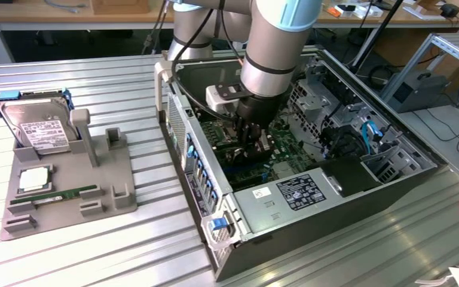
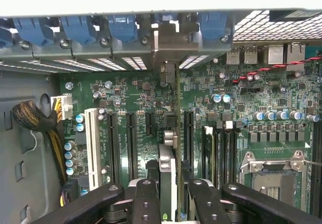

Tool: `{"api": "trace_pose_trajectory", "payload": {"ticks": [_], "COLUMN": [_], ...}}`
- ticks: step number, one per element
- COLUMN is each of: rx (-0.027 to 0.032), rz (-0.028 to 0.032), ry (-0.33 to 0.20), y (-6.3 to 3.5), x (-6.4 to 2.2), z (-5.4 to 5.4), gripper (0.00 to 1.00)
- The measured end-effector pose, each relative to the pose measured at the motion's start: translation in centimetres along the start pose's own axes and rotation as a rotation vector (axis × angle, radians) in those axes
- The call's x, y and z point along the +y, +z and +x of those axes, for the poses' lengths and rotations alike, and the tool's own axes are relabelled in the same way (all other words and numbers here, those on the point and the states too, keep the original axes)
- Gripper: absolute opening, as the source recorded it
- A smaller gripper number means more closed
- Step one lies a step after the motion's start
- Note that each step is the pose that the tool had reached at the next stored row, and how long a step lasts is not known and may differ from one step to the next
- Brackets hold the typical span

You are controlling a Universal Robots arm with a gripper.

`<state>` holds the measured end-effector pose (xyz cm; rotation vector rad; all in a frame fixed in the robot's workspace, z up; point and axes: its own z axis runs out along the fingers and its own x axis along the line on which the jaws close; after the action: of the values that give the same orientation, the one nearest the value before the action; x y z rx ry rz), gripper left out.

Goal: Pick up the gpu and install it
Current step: 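Insert the gpu into the slot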

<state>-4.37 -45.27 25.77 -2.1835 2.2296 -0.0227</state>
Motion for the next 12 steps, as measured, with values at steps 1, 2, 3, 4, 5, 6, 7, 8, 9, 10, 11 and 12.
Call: {"api": "trace_pose_trajectory", "payload": {"ticks": [1, 2, 3, 4, 5, 6, 7, 8, 9, 10, 11, 12], "rx": [0.0000, 0.0002, 0.0003, 0.0004, 0.0002, 0.0002, 0.0002, 0.0001, 0.0000, 0.0001, 0.0002, 0.0003], "rz": [-0.0001, -0.0001, -0.0002, -0.0002, -0.0001, -0.0001, -0.0001, -0.0001, -0.0001, 0.0000, 0.0000, -0.0001], "ry": [0.000, 0.000, 0.000, 0.000, 0.000, 0.000, 0.000, 0.000, 0.000, 0.000, 0.000, 0.000], "y": [0.05, 0.08, 0.09, 0.10, 0.11, 0.11, 0.12, 0.15, 0.22, 0.26, 0.31, 0.38], "x": [0.00, 0.00, 0.00, 0.01, 0.01, 0.00, 0.01, 0.00, 0.01, 0.01, 0.01, 0.01], "z": [0.00, 0.00, 0.00, 0.01, 0.00, 0.00, 0.01, 0.00, 0.00, 0.00, 0.00, 0.01], "gripper": [0.27, 0.27, 0.27, 0.27, 0.27, 0.27, 0.27, 0.27, 0.27, 0.27, 0.27, 0.27]}}
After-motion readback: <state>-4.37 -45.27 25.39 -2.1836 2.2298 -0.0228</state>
